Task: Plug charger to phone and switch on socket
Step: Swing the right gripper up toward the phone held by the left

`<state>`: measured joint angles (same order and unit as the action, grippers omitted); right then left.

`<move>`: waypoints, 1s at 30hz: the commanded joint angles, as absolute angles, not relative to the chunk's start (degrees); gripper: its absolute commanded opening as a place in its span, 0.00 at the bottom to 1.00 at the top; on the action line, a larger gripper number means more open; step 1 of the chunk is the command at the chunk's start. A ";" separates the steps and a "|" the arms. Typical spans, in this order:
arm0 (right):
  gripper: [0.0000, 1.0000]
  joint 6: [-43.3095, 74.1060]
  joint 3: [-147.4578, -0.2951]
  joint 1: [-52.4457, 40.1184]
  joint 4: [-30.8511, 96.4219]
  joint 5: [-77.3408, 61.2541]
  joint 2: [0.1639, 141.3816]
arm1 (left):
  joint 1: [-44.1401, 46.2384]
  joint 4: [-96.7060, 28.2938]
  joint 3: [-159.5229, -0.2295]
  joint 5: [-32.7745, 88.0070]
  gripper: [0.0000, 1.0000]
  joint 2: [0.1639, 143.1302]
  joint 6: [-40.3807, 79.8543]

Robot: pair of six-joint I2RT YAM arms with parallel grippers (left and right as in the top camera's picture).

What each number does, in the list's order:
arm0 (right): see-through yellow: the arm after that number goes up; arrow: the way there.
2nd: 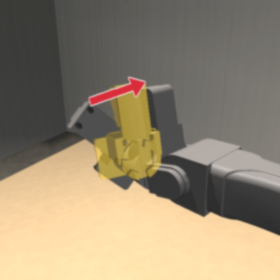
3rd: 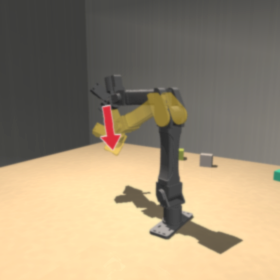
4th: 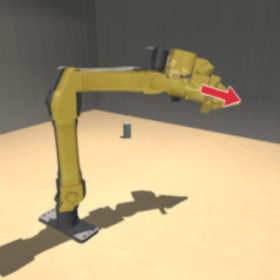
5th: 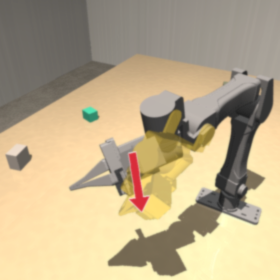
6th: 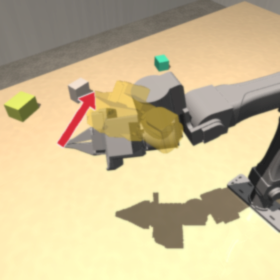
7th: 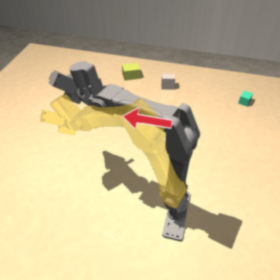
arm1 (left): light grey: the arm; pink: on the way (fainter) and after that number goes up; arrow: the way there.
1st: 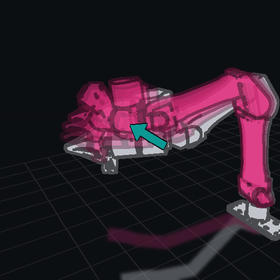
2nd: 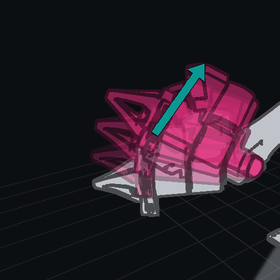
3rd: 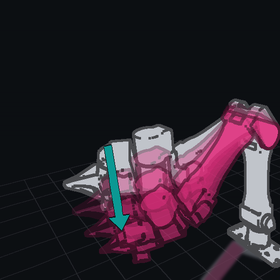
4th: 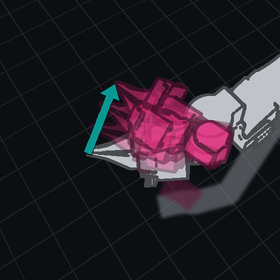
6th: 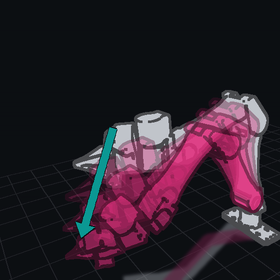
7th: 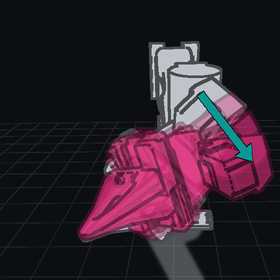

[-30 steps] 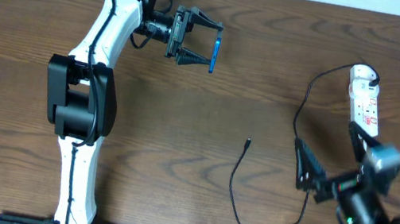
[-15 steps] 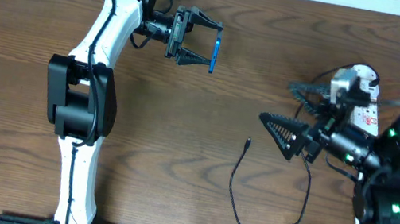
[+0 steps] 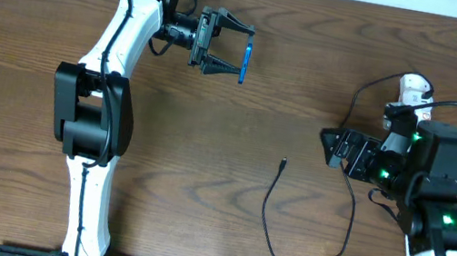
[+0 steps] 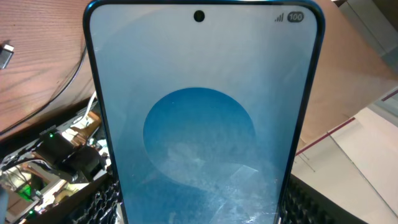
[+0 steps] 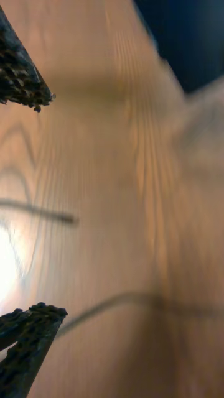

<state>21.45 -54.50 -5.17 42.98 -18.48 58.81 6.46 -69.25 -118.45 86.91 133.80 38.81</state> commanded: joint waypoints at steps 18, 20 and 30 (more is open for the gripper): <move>0.86 22.55 -75.83 -8.91 50.33 -21.08 78.89 | 6.28 -69.65 -118.41 90.04 0.73 131.55 38.63; 0.84 24.43 -76.77 -13.34 50.65 -14.74 78.89 | 6.28 -69.65 -118.41 90.04 0.73 131.55 38.65; 0.80 26.57 -99.59 -28.12 62.61 1.02 90.13 | 6.28 -69.63 -118.41 90.04 0.73 131.55 38.63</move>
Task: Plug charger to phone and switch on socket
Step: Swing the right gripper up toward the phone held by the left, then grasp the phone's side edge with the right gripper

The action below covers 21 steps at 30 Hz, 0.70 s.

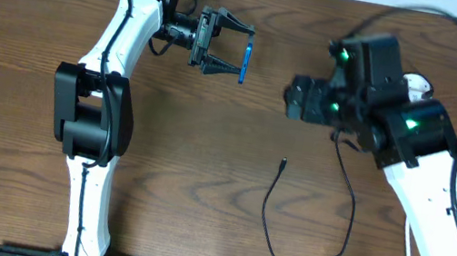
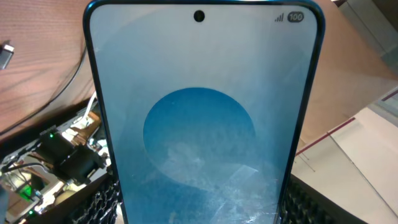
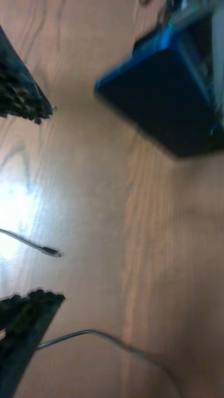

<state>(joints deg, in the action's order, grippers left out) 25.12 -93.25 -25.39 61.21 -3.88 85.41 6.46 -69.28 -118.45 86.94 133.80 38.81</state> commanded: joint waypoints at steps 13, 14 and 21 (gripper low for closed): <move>0.78 35.24 -109.71 -39.07 60.34 13.72 100.75 | 6.28 -69.63 -118.41 90.02 0.73 131.55 38.44; 0.78 36.16 -109.71 -39.68 59.99 15.55 101.23 | 6.28 -69.63 -118.41 90.02 0.73 131.55 38.44; 0.78 39.05 -109.71 -42.48 57.08 20.73 102.61 | 6.28 -69.63 -118.41 90.02 0.73 131.55 38.44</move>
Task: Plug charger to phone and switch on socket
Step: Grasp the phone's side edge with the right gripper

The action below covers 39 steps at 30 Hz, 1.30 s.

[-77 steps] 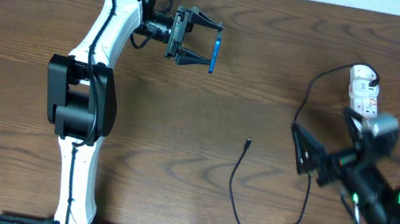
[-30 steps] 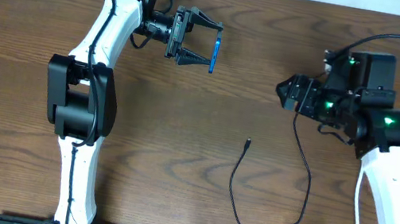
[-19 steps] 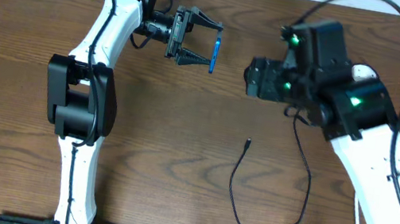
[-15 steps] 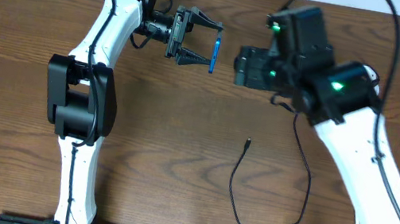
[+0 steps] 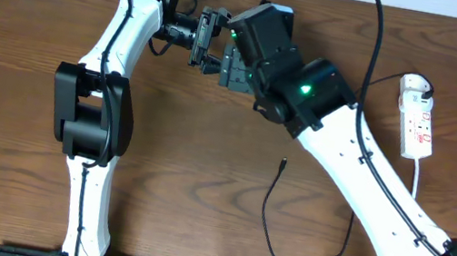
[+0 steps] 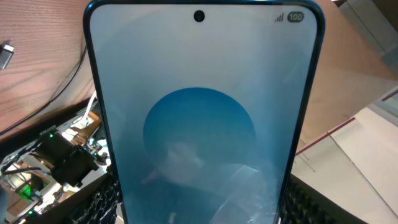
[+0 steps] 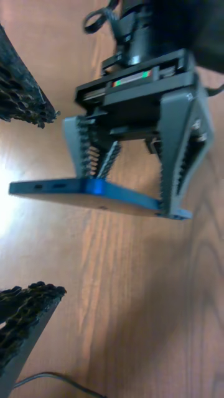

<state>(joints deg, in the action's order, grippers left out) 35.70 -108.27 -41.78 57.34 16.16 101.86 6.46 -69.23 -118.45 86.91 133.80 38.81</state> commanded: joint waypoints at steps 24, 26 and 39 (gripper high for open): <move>0.47 39.92 -109.71 -42.52 53.98 23.64 107.85 | 6.28 -69.63 -118.41 90.02 0.72 131.55 38.44; 0.46 39.48 -109.71 -42.59 53.58 23.59 107.98 | 6.28 -69.63 -118.41 90.02 0.72 131.55 38.44; 0.42 36.14 -109.71 -42.70 52.42 23.66 109.14 | 6.28 -69.63 -118.41 90.02 0.72 131.55 38.44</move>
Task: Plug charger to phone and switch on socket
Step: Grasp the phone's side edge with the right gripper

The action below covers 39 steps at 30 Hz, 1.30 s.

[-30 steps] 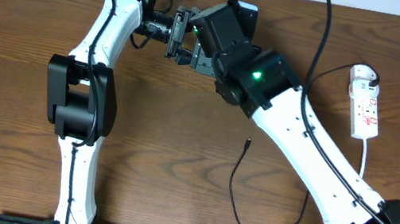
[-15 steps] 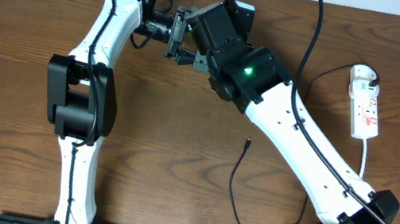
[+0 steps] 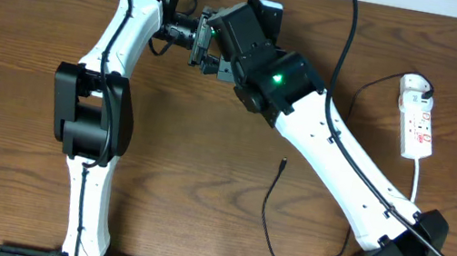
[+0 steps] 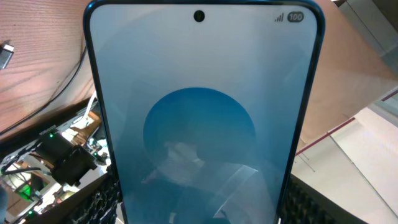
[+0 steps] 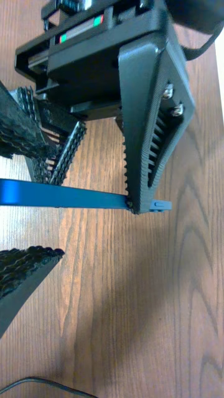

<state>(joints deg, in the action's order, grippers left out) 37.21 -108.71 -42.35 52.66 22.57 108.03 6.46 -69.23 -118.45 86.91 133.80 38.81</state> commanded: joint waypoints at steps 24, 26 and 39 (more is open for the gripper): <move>0.19 36.18 -109.71 -42.65 51.86 23.66 109.56 | 6.28 -69.65 -118.41 90.04 0.72 131.55 38.44; 0.17 36.18 -109.71 -42.65 51.90 23.64 109.56 | 6.28 -69.65 -118.41 90.02 0.72 131.55 38.46; 0.02 36.18 -109.71 -43.20 52.01 23.64 109.56 | 6.28 -69.65 -118.41 90.04 0.72 131.55 38.46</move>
<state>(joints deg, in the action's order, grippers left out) 37.30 -108.71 -42.35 51.94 22.96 109.14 6.31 -69.21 -118.45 87.18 133.80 38.76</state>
